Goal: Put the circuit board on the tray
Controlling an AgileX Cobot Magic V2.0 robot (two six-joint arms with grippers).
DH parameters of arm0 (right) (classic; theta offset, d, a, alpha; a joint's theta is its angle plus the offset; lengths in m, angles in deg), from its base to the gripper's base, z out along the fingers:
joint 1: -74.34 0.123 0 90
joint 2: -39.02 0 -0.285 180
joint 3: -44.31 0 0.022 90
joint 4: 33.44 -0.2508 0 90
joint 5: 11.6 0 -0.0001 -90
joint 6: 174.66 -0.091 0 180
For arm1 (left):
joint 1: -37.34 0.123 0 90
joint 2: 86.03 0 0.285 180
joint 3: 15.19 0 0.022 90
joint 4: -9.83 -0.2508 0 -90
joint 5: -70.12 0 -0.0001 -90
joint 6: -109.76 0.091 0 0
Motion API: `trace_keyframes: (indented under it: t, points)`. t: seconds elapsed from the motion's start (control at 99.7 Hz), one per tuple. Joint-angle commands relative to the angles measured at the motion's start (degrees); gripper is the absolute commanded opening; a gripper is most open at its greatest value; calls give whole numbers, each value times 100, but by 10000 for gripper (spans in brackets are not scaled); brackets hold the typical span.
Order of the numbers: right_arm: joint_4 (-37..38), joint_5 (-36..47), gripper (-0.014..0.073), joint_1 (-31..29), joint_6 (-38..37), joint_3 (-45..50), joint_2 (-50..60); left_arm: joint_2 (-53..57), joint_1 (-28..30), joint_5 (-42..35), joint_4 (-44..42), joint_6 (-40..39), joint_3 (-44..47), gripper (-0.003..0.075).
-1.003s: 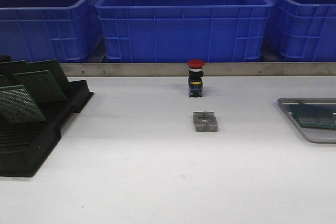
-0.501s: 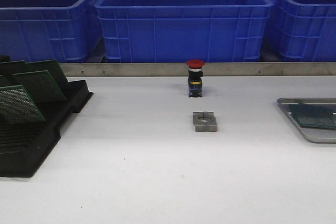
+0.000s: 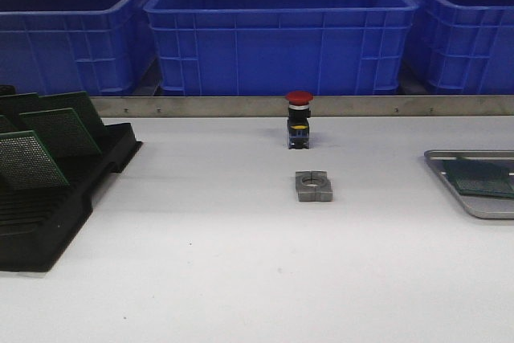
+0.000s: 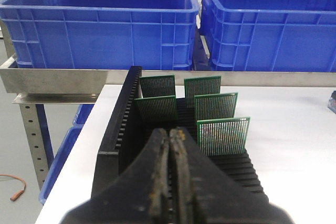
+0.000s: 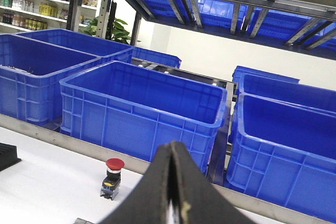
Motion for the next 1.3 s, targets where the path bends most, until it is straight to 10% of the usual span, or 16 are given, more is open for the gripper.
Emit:
trace_keyframes:
  t: [0.0,0.842,1.133,1.293]
  points:
    - [-199,39,-61,-27,37,-138,33,177,15,-404,-25,-58,276,-20]
    - [-199,26,-61,165,43,-138,33,177,15,-404,-25,-58,276,-20]
    - [-174,1341,-61,611,43,-109,33,177,15,-404,-25,-58,276,-20]
    - [1377,1860,-61,768,-1174,83,33,177,15,-404,-25,-58,276,-20]
